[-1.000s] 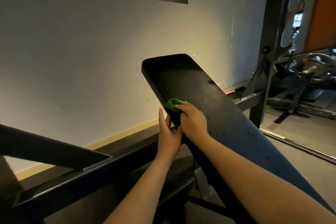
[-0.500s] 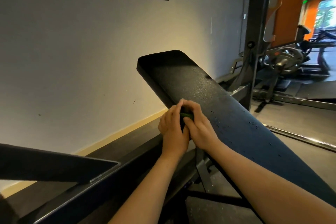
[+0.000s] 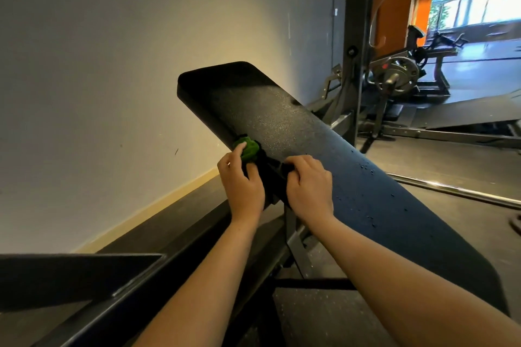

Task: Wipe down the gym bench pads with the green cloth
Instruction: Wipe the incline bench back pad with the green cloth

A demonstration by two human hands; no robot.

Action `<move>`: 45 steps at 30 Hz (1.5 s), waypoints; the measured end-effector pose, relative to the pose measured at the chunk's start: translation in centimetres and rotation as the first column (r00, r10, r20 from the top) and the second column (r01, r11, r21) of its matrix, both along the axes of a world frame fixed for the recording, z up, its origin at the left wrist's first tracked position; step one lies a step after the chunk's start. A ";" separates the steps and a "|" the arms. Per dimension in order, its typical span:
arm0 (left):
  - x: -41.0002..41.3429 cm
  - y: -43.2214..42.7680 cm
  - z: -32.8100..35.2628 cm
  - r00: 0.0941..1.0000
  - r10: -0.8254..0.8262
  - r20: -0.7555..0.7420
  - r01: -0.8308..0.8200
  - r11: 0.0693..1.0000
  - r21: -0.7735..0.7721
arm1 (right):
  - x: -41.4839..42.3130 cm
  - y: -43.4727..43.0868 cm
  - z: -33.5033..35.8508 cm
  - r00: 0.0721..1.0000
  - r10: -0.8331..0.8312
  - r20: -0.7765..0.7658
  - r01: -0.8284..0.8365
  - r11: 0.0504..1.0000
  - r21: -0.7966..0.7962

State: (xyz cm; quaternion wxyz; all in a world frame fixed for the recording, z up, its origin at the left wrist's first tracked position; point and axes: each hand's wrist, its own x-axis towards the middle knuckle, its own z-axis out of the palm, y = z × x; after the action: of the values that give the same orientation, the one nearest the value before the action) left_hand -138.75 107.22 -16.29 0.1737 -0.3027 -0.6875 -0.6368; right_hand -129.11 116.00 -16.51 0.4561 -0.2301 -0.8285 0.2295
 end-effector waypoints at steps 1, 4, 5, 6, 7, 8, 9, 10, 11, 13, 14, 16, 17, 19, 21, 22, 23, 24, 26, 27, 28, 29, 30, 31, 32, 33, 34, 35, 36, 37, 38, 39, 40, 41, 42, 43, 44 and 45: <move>0.4 0.1 -0.7 1.000 -0.019 -0.007 0.019 1.000 -0.010 | -0.2 0.1 -0.1 1.000 0.004 -0.015 -0.004 1.000 -0.016; 1.7 0.3 -2.4 0.996 -0.059 -0.062 0.057 0.998 -0.029 | -0.2 0.4 -0.3 0.998 0.005 -0.065 -0.008 0.999 -0.042; 2.1 0.4 -2.8 0.995 -0.057 -0.080 0.054 0.998 -0.038 | -0.2 0.5 -0.3 0.997 0.004 -0.073 -0.008 0.998 -0.059; 2.5 0.4 -3.2 0.994 -0.057 -0.096 0.052 0.997 -0.054 | -0.2 0.5 -0.3 0.997 0.007 -0.079 -0.013 0.997 -0.080; 3.1 0.3 -3.5 0.991 -0.066 -0.116 0.056 0.995 -0.085 | 0.0 0.5 -0.2 0.996 0.017 -0.092 -0.027 0.994 -0.104; 3.6 0.1 -4.0 0.988 -0.078 -0.135 0.061 0.990 -0.125 | 0.1 0.7 -0.2 0.993 0.043 -0.106 -0.058 0.988 -0.140; 4.3 0.0 -4.4 0.984 -0.096 -0.151 0.070 0.983 -0.169 | 0.5 1.0 -0.1 0.990 0.079 -0.116 -0.100 0.978 -0.186; 4.8 -0.2 -4.9 0.979 -0.119 -0.165 0.084 0.976 -0.203 | 1.0 1.4 0.0 0.986 0.121 -0.113 -0.145 0.962 -0.231; 5.2 -0.4 -5.3 0.975 -0.138 -0.173 0.097 0.970 -0.224 | 1.5 1.7 0.0 0.982 0.163 -0.099 -0.184 0.946 -0.267; 5.7 -0.6 -5.9 0.973 -0.162 -0.167 0.120 0.965 -0.235 | 2.1 1.9 0.0 0.975 0.204 -0.087 -0.221 0.925 -0.309; 5.8 -0.8 -6.0 0.971 -0.176 -0.159 0.135 0.962 -0.236 | 2.1 1.7 -0.1 0.976 0.195 -0.096 -0.216 0.924 -0.317; 5.4 -1.0 -5.6 0.966 -0.197 -0.165 0.157 0.961 -0.227 | 1.7 1.2 -0.2 0.979 0.160 -0.123 -0.191 0.932 -0.307; 5.0 -1.0 -5.4 0.964 -0.193 -0.180 0.154 0.965 -0.213 | 1.6 0.9 -0.2 0.980 0.151 -0.131 -0.185 0.937 -0.296; 4.5 -1.1 -4.8 0.971 -0.156 -0.182 0.128 0.980 -0.152 | 1.5 0.6 -0.2 0.980 0.144 -0.135 -0.176 0.946 -0.274; 3.8 -0.9 -3.6 0.989 -0.096 -0.113 0.091 0.994 -0.054 | 1.5 0.6 -0.3 0.983 0.134 -0.128 -0.164 0.952 -0.259; 3.4 -0.6 -3.0 0.994 -0.069 -0.086 0.068 0.998 -0.015 | 1.5 0.6 -0.4 0.984 0.125 -0.127 -0.154 0.955 -0.252; 3.0 -0.2 -2.4 0.997 -0.049 -0.065 0.049 0.999 0.003 | 1.5 0.6 -0.5 0.985 0.118 -0.126 -0.146 0.959 -0.242; 2.7 0.1 -2.0 0.998 -0.041 -0.043 0.042 0.999 0.006 | 1.5 0.6 -0.6 0.985 0.118 -0.124 -0.145 0.962 -0.231; 2.8 0.8 -1.8 0.999 -0.050 0.006 0.050 0.999 -0.006 | 1.6 0.4 -0.5 0.983 0.125 -0.132 -0.152 0.965 -0.215; 3.2 0.9 -2.2 0.998 -0.055 0.015 0.055 0.998 -0.017 | 1.8 0.3 -0.4 0.982 0.131 -0.137 -0.159 0.964 -0.212; 3.8 1.0 -2.6 0.998 -0.058 0.008 0.058 0.998 -0.030 | 1.9 0.2 -0.4 0.981 0.132 -0.139 -0.160 0.965 -0.207; 4.4 1.2 -3.1 0.999 -0.053 -0.008 0.053 0.998 -0.040 | 2.0 0.4 -0.4 0.983 0.130 -0.132 -0.155 0.968 -0.195; 4.8 1.2 -3.5 0.999 -0.042 -0.022 0.041 0.998 -0.046 | 2.0 0.4 -0.5 0.986 0.123 -0.116 -0.143 0.973 -0.182; 5.2 1.2 -3.9 0.999 -0.033 -0.031 0.031 0.998 -0.054 | 2.1 0.4 -0.6 0.987 0.126 -0.103 -0.143 0.973 -0.181; 5.8 1.4 -4.2 0.999 -0.033 -0.029 0.031 0.997 -0.067 | 2.3 0.6 -0.5 0.985 0.144 -0.091 -0.159 0.969 -0.190; 6.4 1.4 -4.5 0.999 -0.044 -0.014 0.043 0.996 -0.082 | 2.6 0.9 -0.5 0.983 0.173 -0.066 -0.183 0.963 -0.197; 7.1 1.3 -4.9 0.998 -0.063 -0.003 0.063 0.993 -0.101 | 3.1 1.3 -0.7 0.980 0.197 -0.028 -0.199 0.963 -0.180; 7.6 1.2 -5.5 0.996 -0.084 -0.014 0.081 0.990 -0.116 | 3.7 1.8 -0.8 0.979 0.202 0.020 -0.197 0.971 -0.135; 8.2 1.0 -6.1 0.994 -0.102 -0.047 0.095 0.987 -0.132 | 4.2 2.3 -1.2 0.981 0.177 0.074 -0.173 0.983 -0.056; 8.5 0.7 -6.5 0.989 -0.117 -0.086 0.103 0.983 -0.151 | 4.6 2.9 -1.5 0.984 0.127 0.124 -0.132 0.991 0.032; 8.5 0.4 -6.6 0.986 -0.127 -0.108 0.108 0.980 -0.167 | 5.0 3.4 -1.9 0.985 0.071 0.160 -0.088 0.991 0.104; 8.3 0.3 -6.4 0.987 -0.120 -0.107 0.101 0.981 -0.166 | 5.2 3.7 -2.2 0.983 0.034 0.180 -0.060 0.988 0.144; 8.1 0.4 -5.9 0.993 -0.090 -0.082 0.078 0.987 -0.144 | 5.4 3.8 -2.5 0.982 0.023 0.186 -0.053 0.986 0.156; 7.9 0.7 -5.2 0.999 -0.036 -0.031 0.033 0.994 -0.101 | 5.4 4.0 -2.8 0.983 0.030 0.179 -0.059 0.985 0.160; 7.8 1.1 -4.3 0.999 0.017 0.046 -0.015 0.999 -0.041 | 5.3 4.0 -3.0 0.987 0.039 0.157 -0.065 0.984 0.164; 7.6 1.5 -3.4 0.991 0.042 0.125 -0.046 0.999 0.023 | 5.1 4.0 -3.0 0.990 0.043 0.135 -0.065 0.984 0.164; 7.8 2.1 -2.7 0.982 0.050 0.181 -0.065 0.995 0.076 | 5.1 4.1 -3.1 0.992 0.048 0.120 -0.067 0.985 0.157; 8.1 2.8 -2.3 0.977 0.066 0.201 -0.088 0.991 0.099 | 5.1 4.3 -3.1 0.991 0.060 0.116 -0.077 0.986 0.147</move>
State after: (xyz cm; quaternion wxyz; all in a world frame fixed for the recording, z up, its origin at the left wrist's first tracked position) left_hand -130.67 110.00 -18.61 0.1453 -0.2013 -0.6772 -0.6926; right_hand -123.99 120.30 -19.62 0.4172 -0.1788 -0.8750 0.1685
